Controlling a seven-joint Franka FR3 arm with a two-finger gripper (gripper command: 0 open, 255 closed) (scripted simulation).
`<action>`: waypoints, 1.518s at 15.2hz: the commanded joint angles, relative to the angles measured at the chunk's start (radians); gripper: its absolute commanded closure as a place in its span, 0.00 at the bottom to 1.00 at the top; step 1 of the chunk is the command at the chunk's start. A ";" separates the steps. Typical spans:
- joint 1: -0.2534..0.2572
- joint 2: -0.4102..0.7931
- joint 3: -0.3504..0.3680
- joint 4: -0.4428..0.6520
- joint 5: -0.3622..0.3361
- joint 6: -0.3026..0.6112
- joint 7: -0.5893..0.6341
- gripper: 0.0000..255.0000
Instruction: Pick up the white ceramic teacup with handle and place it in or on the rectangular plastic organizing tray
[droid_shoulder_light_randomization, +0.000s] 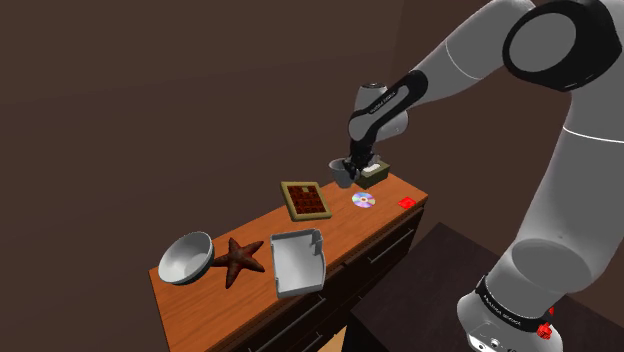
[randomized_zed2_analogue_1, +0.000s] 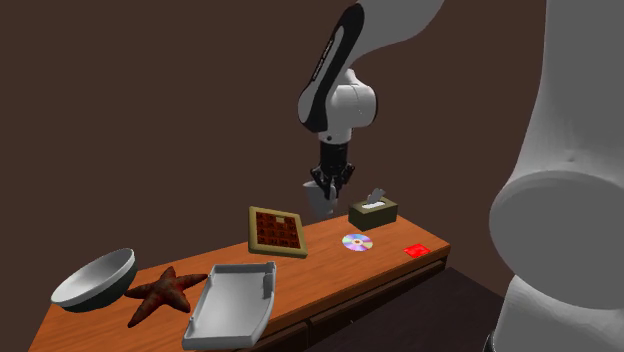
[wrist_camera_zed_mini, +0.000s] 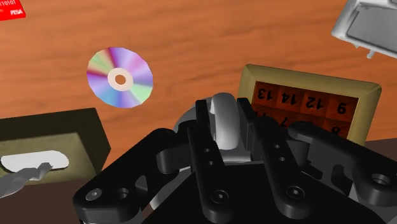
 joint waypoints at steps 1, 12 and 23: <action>0.025 -0.029 0.010 -0.028 -0.012 -0.001 0.044 1.00; 0.183 -0.160 0.120 -0.164 -0.070 -0.001 0.357 1.00; 0.333 -0.187 0.265 -0.156 -0.097 -0.050 0.671 1.00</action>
